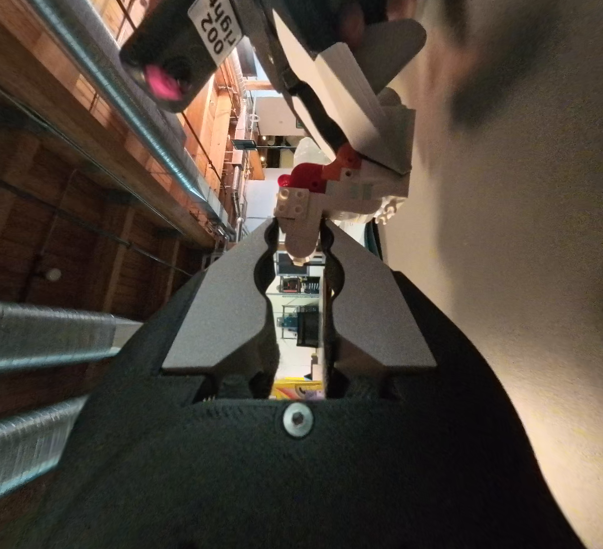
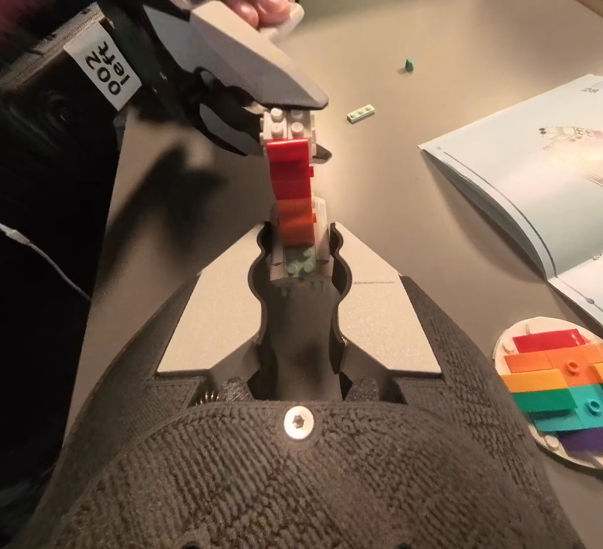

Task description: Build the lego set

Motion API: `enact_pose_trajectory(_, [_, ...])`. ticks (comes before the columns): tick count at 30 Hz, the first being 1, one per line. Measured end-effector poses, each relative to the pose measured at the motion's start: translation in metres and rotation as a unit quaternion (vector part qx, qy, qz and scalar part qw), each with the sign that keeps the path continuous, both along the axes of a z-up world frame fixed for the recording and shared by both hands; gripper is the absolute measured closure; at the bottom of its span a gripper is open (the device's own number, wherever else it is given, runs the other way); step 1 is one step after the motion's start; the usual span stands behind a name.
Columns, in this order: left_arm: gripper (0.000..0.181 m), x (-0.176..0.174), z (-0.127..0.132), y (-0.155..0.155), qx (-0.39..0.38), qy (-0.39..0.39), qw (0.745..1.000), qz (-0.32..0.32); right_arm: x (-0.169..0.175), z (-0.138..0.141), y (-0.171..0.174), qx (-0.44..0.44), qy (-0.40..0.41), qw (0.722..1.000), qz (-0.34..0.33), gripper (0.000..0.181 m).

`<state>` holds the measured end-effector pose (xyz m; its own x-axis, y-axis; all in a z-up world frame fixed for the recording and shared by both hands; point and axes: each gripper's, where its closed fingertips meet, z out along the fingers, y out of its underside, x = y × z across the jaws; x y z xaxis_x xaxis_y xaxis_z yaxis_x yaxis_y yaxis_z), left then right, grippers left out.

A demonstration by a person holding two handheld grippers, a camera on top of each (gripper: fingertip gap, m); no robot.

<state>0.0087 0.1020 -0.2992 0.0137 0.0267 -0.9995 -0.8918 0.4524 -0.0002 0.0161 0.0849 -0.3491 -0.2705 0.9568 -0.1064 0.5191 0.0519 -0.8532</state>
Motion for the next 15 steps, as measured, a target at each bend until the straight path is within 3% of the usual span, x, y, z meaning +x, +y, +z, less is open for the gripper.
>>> enact_pose_trajectory(9, [0.156,-0.006,-0.011,0.008,-0.003,0.008,1.0,0.02,0.0,-0.008,0.014,0.03,-0.021,0.999,-0.025,0.147])
enact_pose_trajectory(15, [0.144,-0.018,-0.014,0.019,-0.056,-0.051,0.996,0.056,-0.004,-0.013,0.032,0.053,-0.034,0.997,-0.047,0.147])
